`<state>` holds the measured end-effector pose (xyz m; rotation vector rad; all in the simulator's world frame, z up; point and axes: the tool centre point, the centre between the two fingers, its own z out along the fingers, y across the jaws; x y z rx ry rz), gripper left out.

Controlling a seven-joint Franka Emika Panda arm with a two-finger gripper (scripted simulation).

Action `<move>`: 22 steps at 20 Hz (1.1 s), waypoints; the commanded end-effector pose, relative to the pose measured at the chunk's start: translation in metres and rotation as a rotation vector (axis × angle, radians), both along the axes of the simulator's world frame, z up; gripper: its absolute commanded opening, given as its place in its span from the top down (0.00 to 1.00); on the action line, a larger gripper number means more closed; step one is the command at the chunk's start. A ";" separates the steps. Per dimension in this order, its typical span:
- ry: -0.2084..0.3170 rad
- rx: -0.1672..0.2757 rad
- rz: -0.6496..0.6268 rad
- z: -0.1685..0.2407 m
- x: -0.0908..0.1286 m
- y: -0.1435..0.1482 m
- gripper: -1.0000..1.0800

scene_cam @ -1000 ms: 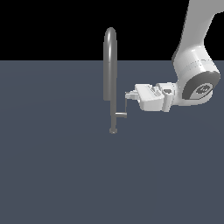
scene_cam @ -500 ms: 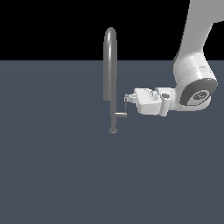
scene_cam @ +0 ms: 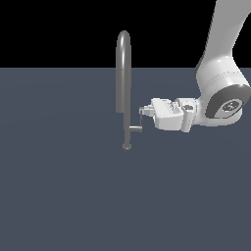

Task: Turn on the faucet by rotating a designated handle.

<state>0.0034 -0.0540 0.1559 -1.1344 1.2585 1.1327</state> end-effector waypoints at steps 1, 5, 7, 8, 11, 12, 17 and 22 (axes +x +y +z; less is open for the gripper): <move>0.000 0.002 0.001 0.002 -0.005 0.001 1.00; 0.000 0.000 -0.001 0.000 -0.011 0.001 1.00; 0.000 0.001 0.000 0.000 -0.018 0.002 1.00; 0.000 0.001 0.000 0.000 -0.022 0.002 1.00; 0.000 0.002 0.000 -0.001 -0.032 0.003 1.00; 0.000 0.002 0.001 -0.001 -0.036 0.004 1.00; -0.010 -0.002 -0.003 -0.004 -0.039 0.004 1.00; -0.002 0.002 0.000 -0.018 -0.061 0.007 1.00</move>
